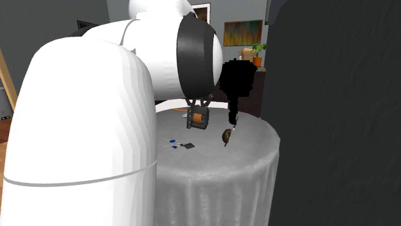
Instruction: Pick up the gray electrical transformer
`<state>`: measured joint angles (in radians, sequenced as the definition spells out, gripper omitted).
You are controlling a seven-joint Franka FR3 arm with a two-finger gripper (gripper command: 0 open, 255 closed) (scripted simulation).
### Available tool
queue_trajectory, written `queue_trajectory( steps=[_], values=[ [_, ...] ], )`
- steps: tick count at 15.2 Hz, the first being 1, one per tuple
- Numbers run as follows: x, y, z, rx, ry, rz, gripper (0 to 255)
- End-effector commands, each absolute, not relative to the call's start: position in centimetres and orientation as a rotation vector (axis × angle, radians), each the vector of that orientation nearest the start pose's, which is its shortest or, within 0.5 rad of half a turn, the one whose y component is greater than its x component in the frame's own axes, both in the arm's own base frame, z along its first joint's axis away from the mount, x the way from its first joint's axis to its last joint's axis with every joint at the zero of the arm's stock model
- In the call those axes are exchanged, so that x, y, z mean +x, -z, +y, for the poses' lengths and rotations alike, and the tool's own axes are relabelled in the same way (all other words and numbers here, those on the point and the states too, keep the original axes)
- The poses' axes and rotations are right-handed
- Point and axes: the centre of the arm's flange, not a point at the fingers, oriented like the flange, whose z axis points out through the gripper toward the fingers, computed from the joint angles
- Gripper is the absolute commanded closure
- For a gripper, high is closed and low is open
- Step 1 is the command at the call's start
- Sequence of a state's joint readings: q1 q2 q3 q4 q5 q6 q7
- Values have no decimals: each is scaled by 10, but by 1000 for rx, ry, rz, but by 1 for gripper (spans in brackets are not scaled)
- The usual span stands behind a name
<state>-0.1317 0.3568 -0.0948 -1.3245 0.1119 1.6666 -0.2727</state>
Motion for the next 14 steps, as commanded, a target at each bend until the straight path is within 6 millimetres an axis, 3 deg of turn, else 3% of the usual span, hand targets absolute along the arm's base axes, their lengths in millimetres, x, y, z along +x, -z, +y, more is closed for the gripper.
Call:
queue_trajectory(
  steps=[1, 4, 14],
  values=[
    [652, -532, -129, -3062, 9, -61, 255],
    [652, -532, -129, -3062, 9, -61, 255],
    [652, -585, -129, -3062, 9, -61, 255]
  ],
)
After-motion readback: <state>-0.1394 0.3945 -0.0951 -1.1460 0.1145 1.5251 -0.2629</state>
